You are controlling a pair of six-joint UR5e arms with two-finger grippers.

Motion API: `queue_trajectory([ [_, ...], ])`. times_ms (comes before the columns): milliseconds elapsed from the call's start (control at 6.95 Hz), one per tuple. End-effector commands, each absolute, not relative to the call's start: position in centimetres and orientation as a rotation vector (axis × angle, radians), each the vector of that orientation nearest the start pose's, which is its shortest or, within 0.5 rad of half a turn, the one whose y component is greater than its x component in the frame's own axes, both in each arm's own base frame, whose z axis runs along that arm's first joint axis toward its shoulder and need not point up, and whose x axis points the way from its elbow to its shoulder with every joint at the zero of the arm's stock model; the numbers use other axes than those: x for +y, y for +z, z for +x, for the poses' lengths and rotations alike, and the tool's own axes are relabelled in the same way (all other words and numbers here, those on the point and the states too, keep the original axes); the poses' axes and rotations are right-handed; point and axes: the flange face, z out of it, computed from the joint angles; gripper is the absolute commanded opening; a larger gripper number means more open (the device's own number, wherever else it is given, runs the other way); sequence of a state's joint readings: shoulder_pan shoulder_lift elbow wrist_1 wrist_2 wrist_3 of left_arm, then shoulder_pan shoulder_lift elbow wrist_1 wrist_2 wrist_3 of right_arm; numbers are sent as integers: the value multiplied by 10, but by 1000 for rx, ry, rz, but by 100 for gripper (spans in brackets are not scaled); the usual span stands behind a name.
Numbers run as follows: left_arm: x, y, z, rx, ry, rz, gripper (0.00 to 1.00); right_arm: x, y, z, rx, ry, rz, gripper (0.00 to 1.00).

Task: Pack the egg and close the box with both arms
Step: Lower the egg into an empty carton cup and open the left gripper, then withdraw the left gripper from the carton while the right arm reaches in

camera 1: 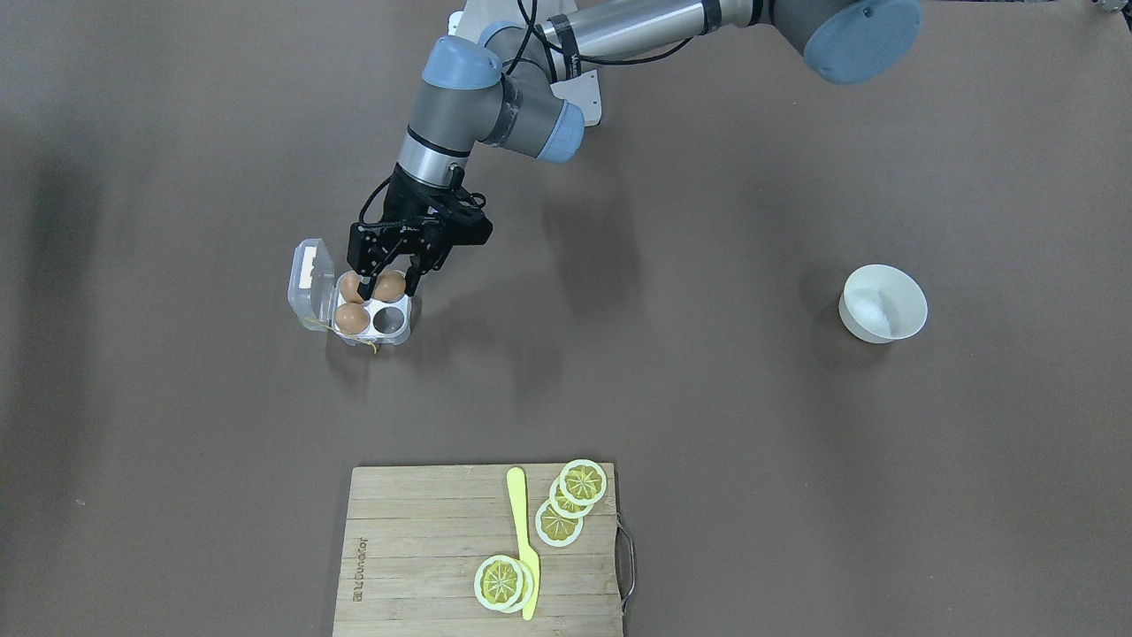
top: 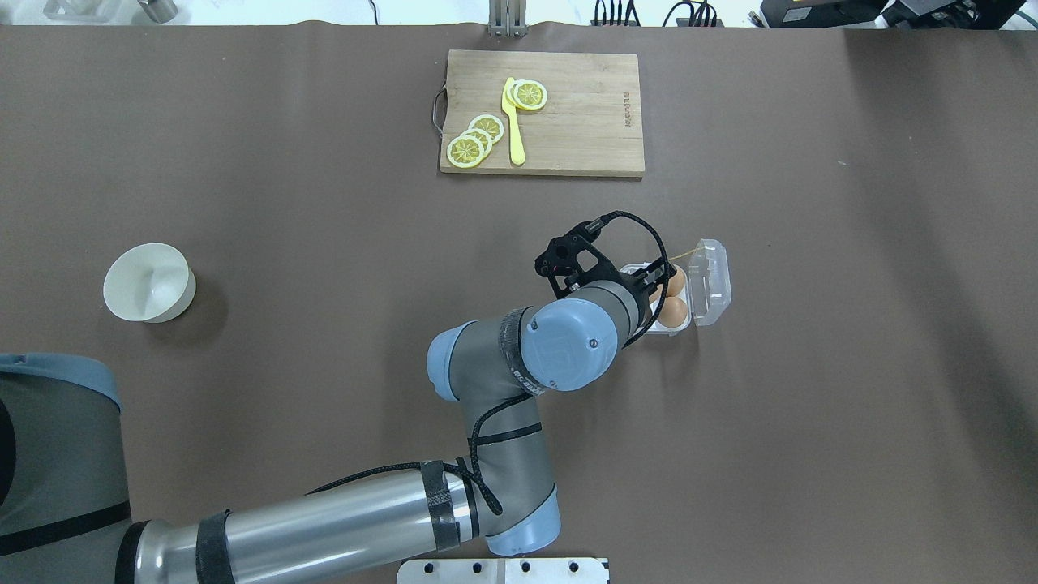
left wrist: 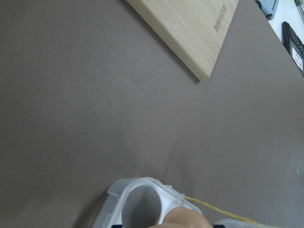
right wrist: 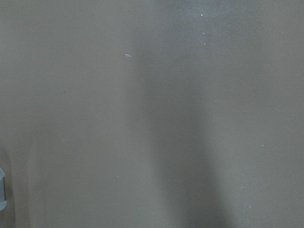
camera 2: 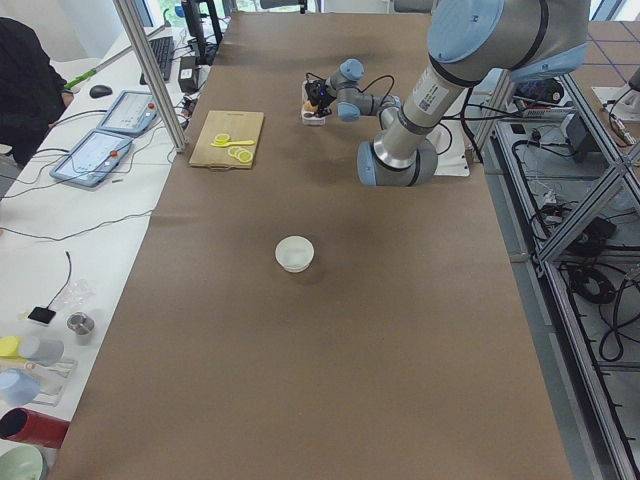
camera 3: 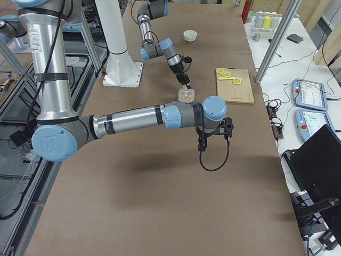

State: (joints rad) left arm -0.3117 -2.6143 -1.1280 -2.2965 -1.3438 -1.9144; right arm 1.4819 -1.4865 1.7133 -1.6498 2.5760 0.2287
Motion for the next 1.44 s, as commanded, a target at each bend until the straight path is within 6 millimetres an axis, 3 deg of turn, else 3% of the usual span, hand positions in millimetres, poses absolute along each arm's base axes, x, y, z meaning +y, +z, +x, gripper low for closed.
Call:
queue_trajectory([
  [0,-389,78,724,1362,-695,169,42,-526,533,2,-1015,54,-24,100],
  [144,-389,80,724,1358,-686,176,75,-526,533,2,-1015,54,-24,100],
  [288,-390,78,723,1351,-640,214,84,-526,533,2,-1015,53,-22,100],
  [575,-396,76,717,1357,-641,224,87,-525,524,2,-1022,47,-13,100],
  [719,-409,67,698,1376,-635,252,87,-525,522,2,-1023,47,-9,100],
  [863,-416,79,667,1389,-621,288,87,-524,514,0,-1025,35,4,100],
  [1151,-469,106,604,1335,-583,192,87,-524,488,-34,-1025,-7,-1,100],
  [1295,-487,113,551,1274,-567,134,87,-522,470,-55,-1030,-58,10,100],
])
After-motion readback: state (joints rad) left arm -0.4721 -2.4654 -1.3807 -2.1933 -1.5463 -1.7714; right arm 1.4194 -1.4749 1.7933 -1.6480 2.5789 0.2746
